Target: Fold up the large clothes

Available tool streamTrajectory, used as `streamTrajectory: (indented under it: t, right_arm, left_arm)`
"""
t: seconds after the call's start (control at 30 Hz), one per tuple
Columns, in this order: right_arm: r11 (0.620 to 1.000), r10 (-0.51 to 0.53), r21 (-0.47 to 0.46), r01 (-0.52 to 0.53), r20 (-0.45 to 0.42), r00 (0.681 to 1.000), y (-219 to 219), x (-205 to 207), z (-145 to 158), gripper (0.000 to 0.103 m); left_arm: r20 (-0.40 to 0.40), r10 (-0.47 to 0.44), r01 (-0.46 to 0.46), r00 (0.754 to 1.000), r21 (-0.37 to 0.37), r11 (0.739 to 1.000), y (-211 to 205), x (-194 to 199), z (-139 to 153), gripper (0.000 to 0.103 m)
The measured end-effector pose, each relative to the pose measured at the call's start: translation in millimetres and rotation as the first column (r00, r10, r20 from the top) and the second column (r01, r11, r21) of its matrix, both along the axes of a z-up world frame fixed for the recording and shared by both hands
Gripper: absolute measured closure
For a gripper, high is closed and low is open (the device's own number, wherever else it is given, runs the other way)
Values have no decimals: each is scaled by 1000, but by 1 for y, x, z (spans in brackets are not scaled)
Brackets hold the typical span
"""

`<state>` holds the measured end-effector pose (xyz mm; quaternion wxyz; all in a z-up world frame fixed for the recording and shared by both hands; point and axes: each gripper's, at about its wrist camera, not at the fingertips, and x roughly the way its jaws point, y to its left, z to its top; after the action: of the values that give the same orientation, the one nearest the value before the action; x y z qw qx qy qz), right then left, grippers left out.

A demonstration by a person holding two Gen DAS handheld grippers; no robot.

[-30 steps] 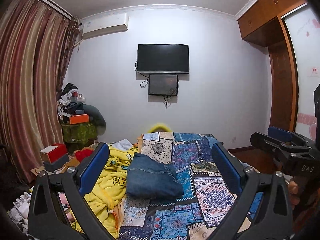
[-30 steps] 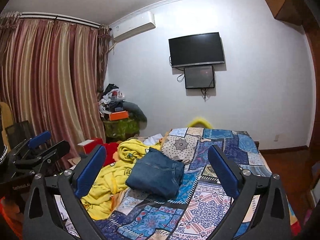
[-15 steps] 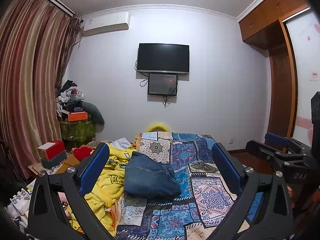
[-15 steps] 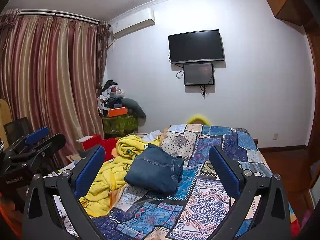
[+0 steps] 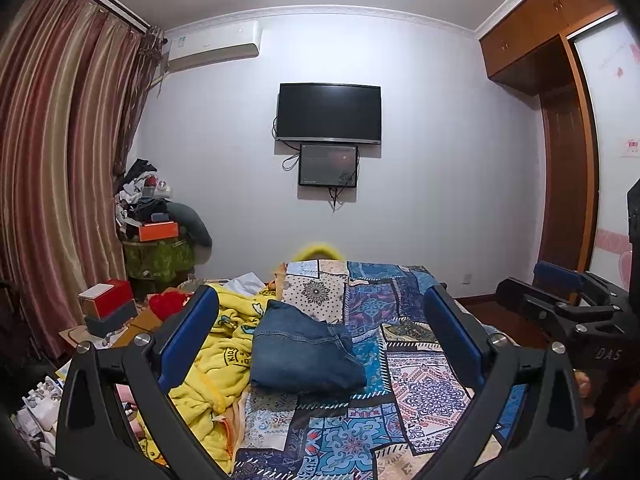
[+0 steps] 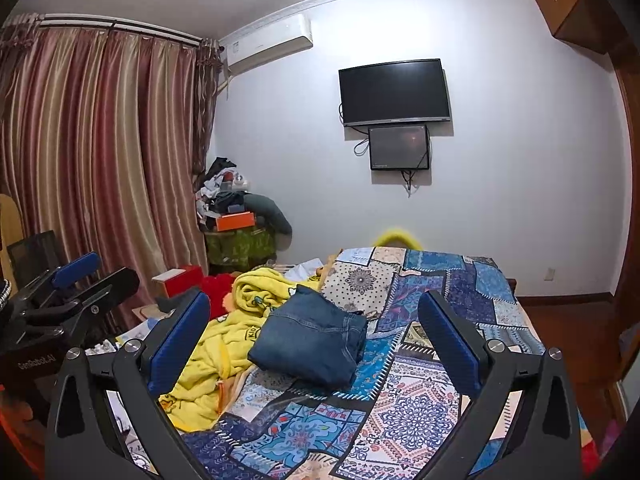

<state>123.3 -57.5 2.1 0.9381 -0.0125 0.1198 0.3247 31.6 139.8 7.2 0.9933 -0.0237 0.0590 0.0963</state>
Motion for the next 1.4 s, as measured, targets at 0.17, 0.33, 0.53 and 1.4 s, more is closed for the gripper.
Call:
streamTrajectory:
  t: [0.17, 0.33, 0.53, 1.4]
  right_arm:
    - [1000, 4, 1, -4, 2, 1000, 0, 0, 0, 0]
    - [1000, 0, -2, 0, -11, 1000, 0, 3, -3, 0]
    - [1000, -2, 5, 2, -20, 1000, -2, 5, -4, 0]
    - [999, -15, 28, 16, -27, 1000, -7, 6, -1, 0]
  left_arm:
    - [-5, 2, -2, 1000, -5, 1000, 0, 4, -1, 0]
    - [-14, 2, -2, 1000, -4, 1000, 0, 7, -3, 0]
    - [-27, -3, 3, 1000, -10, 1000, -1, 12, -6, 0]
    - [-40, -70, 70, 997, -15, 997, -4, 14, -10, 0]
